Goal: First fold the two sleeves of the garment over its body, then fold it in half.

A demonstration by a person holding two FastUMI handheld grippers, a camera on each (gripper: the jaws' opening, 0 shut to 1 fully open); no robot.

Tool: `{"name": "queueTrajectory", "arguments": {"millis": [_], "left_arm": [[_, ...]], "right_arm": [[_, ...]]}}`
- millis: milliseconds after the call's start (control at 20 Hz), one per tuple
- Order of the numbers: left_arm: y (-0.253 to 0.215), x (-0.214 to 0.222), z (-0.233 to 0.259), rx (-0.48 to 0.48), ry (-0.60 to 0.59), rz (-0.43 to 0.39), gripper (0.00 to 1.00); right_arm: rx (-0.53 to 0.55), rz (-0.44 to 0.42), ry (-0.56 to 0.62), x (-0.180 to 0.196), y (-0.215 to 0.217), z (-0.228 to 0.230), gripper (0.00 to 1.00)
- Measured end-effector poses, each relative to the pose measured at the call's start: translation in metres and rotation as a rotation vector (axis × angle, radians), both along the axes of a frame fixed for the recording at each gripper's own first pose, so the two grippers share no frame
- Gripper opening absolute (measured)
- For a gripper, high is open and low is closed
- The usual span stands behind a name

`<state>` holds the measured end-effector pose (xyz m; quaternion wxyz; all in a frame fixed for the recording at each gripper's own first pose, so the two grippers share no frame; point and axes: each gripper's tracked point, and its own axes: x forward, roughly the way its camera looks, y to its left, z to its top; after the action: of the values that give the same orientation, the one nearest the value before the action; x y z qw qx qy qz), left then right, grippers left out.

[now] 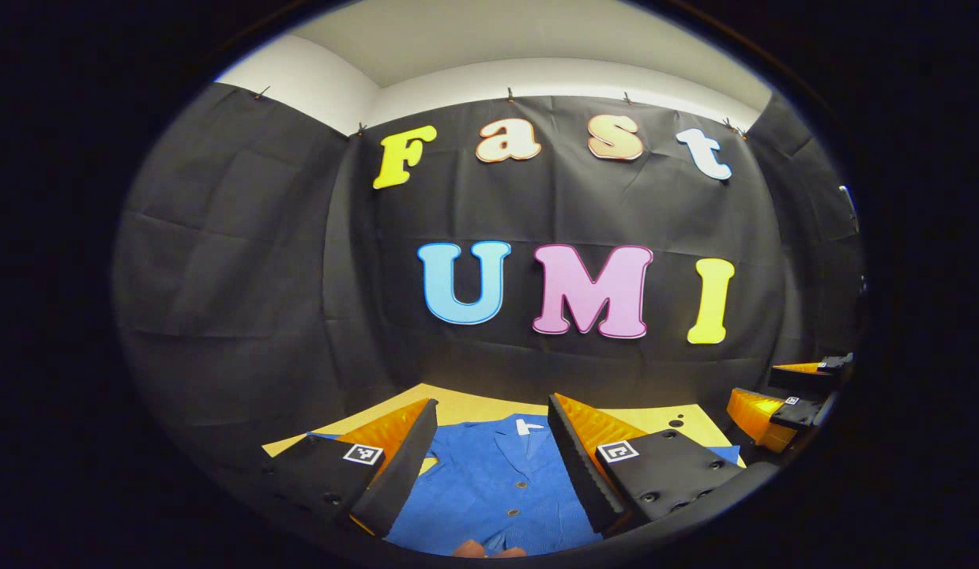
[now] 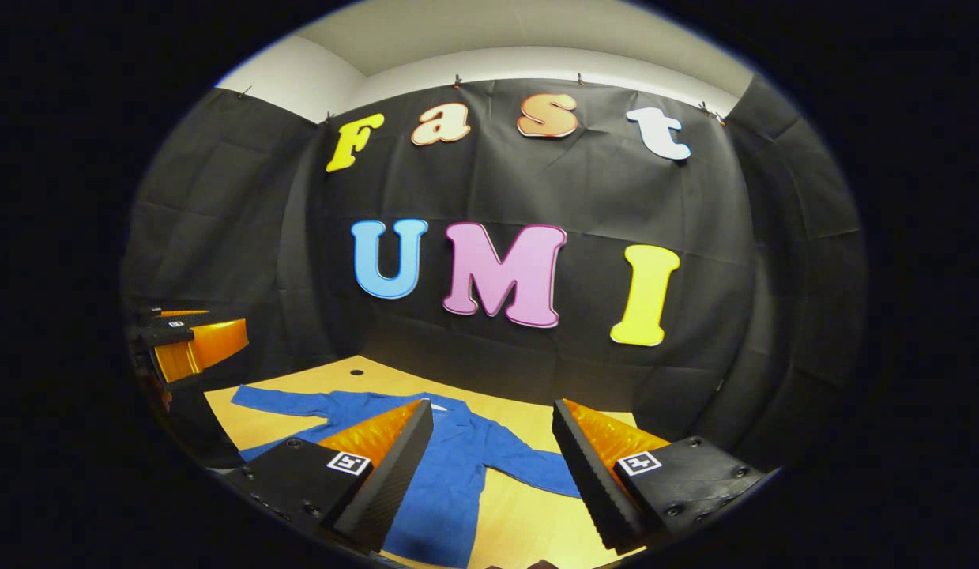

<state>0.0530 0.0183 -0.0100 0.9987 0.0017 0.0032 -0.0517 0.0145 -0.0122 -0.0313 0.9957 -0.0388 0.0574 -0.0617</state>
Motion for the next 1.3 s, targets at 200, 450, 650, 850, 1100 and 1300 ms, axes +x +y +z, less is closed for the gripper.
{"name": "queueTrajectory", "arguments": {"millis": [200, 450, 650, 850, 1100, 1300], "left_arm": [[-0.021, 0.007, -0.001, 0.03, -0.013, -0.081, 0.81], [-0.032, 0.022, -0.011, 0.038, 0.012, -0.174, 0.81], [-0.03, 0.037, -0.009, 0.053, 0.005, -0.23, 0.81], [-0.028, 0.056, -0.012, 0.052, 0.017, -0.287, 0.81], [-0.024, 0.085, -0.015, 0.069, 0.017, -0.346, 0.82], [-0.028, 0.102, -0.016, 0.059, 0.035, -0.362, 0.81]], "right_arm": [[0.009, -0.097, 0.042, -0.015, -0.031, -0.02, 0.97], [0.028, -0.215, 0.086, -0.025, -0.071, -0.047, 0.97], [0.092, -0.319, 0.125, -0.031, -0.098, -0.064, 0.97], [0.088, -0.405, 0.134, -0.037, -0.116, -0.066, 0.97], [0.07, -0.483, 0.18, -0.033, -0.147, -0.079, 0.97], [0.149, -0.508, 0.239, -0.014, -0.172, -0.108, 0.97]]}}
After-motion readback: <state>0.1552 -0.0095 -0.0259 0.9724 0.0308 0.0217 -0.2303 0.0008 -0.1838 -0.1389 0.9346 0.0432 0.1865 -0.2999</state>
